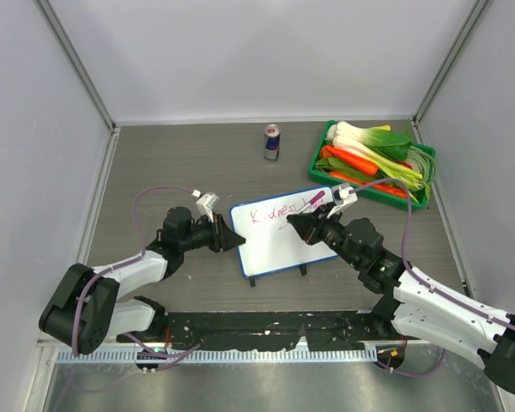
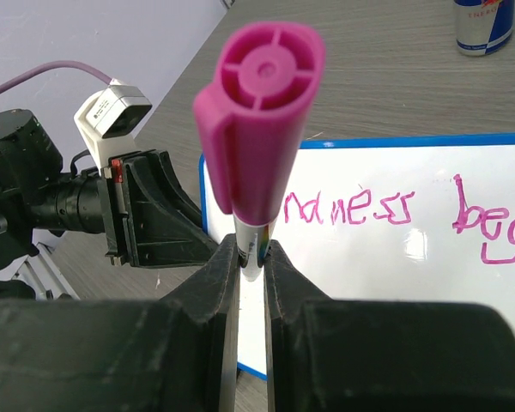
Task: Write a sentence on the whiteboard
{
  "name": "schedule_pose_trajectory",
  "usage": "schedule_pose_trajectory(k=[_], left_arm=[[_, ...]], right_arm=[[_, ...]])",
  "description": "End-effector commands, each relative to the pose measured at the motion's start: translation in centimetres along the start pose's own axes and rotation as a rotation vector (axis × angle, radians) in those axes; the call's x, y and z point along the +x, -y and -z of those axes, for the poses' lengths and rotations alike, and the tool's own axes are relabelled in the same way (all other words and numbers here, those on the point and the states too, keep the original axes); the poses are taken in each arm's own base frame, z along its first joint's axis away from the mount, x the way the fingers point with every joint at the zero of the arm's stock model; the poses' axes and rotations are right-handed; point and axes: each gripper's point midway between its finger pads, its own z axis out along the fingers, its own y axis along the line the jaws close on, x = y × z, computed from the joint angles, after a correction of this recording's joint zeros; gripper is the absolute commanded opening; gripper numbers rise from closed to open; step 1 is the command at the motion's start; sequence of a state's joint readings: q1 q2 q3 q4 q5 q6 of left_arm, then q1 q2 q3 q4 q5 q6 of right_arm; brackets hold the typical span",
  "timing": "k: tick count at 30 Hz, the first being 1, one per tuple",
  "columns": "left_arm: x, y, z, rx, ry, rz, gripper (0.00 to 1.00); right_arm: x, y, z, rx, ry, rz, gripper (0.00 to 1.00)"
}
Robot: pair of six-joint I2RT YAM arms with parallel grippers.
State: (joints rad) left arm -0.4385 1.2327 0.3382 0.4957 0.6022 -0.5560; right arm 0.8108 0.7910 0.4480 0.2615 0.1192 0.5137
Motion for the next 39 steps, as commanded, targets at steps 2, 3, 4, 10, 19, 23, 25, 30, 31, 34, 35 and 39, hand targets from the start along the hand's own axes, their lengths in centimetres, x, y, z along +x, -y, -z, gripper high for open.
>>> schedule_pose_trajectory(k=[2, 3, 4, 10, 19, 23, 25, 30, 31, 34, 35, 39], left_arm=[[0.4, -0.9, -0.3, -0.044, -0.021, -0.041, 0.0], [0.4, -0.9, -0.3, -0.044, -0.021, -0.041, 0.0], [0.5, -0.9, -0.3, -0.043, -0.023, -0.04, 0.0], [0.5, -1.0, -0.3, -0.046, -0.024, -0.039, 0.0], [0.6, -1.0, -0.4, -0.043, -0.029, -0.037, 0.0], [0.6, -1.0, -0.4, -0.043, -0.031, -0.035, 0.0], [0.6, -1.0, -0.4, -0.042, -0.03, -0.036, 0.0], [0.6, -1.1, -0.5, -0.044, -0.034, -0.034, 0.0], [0.7, -1.2, -0.5, -0.049, -0.037, -0.03, 0.0], [0.7, -2.0, -0.5, -0.095, -0.04, -0.018, 0.0], [0.7, -2.3, -0.5, -0.115, -0.039, -0.016, 0.0], [1.1, -3.0, -0.9, -0.139, -0.07, 0.009, 0.0]], right_arm=[[-1.1, 0.0, 0.2, 0.006, 0.05, 0.016, 0.01], [-1.2, 0.0, 0.2, 0.009, 0.051, 0.016, 0.01], [-1.2, -0.1, 0.2, 0.006, 0.05, 0.016, 0.01], [-1.3, 0.1, 0.5, 0.015, 0.054, 0.025, 0.0], [-1.8, 0.4, 1.1, 0.032, 0.058, 0.045, 0.01], [-1.9, 0.3, 1.3, 0.031, 0.061, 0.042, 0.01], [-1.9, 0.4, 1.2, 0.035, 0.062, 0.045, 0.01], [-1.9, 0.4, 0.9, 0.039, 0.059, 0.052, 0.01], [-1.9, 0.2, 1.0, 0.035, 0.06, 0.052, 0.01], [-1.8, 0.1, 0.8, 0.028, 0.061, 0.058, 0.01], [-1.9, 0.0, 0.7, 0.028, 0.063, 0.062, 0.01], [-1.9, -0.6, 0.4, 0.011, 0.072, 0.072, 0.01]])
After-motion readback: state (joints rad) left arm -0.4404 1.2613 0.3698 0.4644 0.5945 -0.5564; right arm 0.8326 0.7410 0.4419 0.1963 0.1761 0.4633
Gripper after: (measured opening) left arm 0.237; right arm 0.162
